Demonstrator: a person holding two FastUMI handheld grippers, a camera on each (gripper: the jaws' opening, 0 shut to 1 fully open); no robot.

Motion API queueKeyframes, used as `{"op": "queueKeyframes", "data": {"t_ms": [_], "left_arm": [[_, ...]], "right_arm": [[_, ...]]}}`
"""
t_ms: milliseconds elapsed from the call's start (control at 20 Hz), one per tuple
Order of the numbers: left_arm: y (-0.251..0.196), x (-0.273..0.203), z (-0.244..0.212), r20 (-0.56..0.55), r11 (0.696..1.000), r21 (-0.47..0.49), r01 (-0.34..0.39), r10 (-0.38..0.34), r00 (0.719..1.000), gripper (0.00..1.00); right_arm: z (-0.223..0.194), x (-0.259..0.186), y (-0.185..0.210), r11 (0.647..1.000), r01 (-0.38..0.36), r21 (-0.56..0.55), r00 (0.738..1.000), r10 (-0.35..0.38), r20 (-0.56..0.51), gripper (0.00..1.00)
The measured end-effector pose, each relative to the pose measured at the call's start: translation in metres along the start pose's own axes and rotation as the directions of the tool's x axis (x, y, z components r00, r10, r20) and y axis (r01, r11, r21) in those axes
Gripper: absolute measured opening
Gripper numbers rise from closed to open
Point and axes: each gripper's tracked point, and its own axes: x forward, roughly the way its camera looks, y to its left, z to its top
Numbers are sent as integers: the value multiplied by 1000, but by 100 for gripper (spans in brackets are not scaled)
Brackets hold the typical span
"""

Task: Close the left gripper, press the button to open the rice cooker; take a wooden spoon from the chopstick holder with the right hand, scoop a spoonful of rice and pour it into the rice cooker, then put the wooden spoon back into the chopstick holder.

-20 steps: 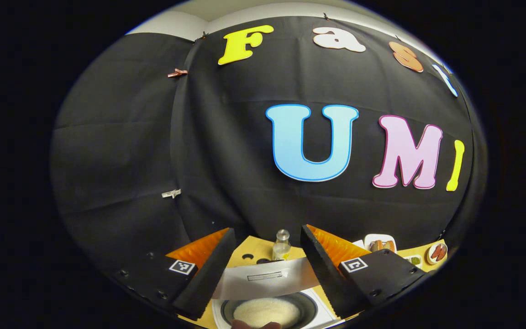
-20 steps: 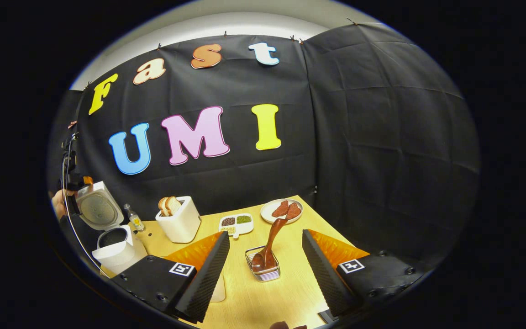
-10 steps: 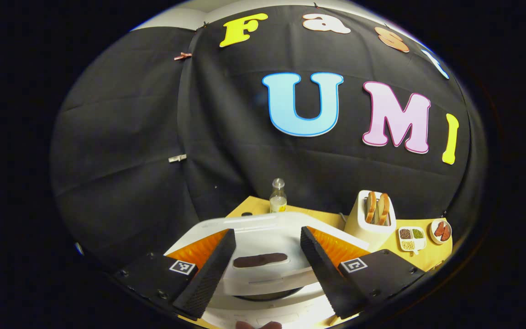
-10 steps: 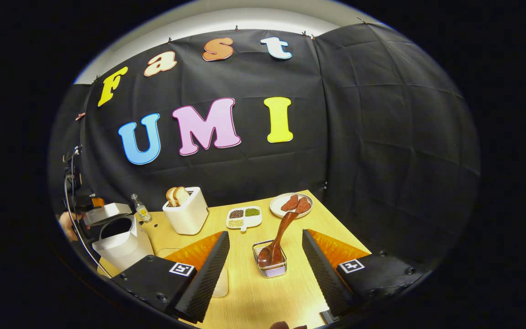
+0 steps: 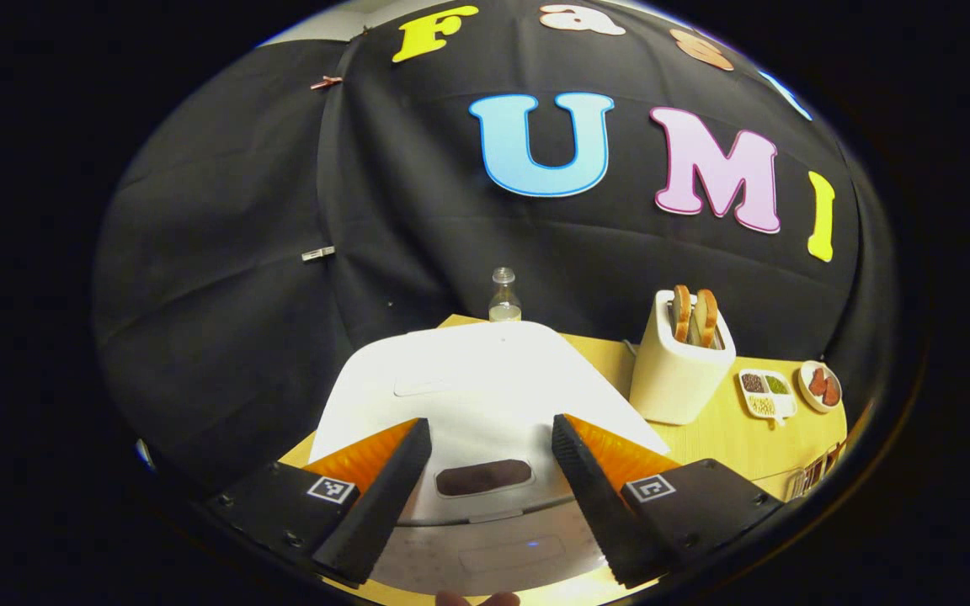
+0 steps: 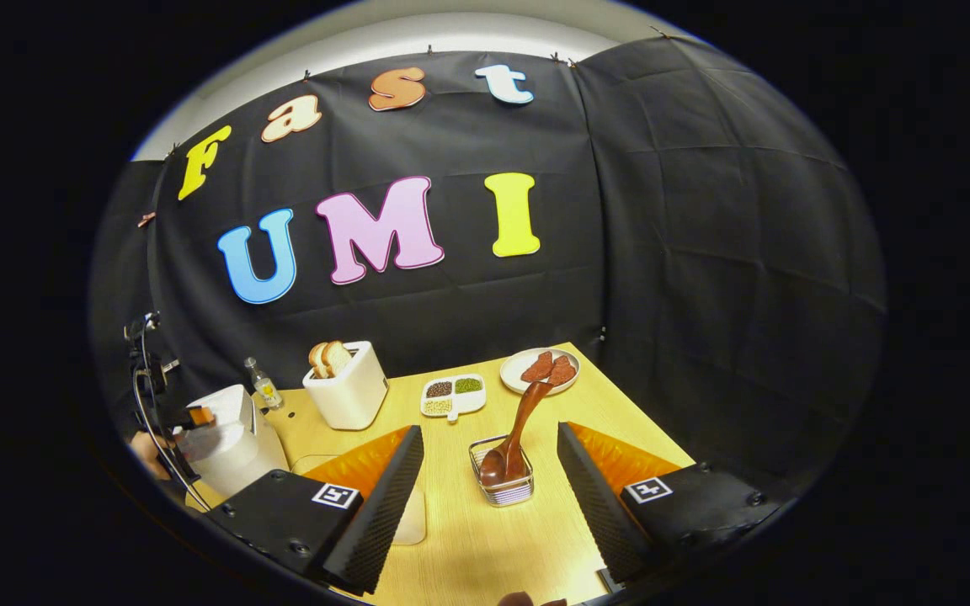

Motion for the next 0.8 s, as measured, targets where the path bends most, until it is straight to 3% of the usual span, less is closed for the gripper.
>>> {"op": "queueKeyframes", "data": {"t_ms": [450,800], "left_arm": [[-2,-7,-18,24,1000,-11,-16,16,1000,100],[-3,-8,-13,23,999,-8,33,-33,999,100]], "right_arm": [[-7,2,4,1000,-9,-4,1000,9,-16,99],[7,-1,18,997,-44,-69,999,45,16,99]]}}
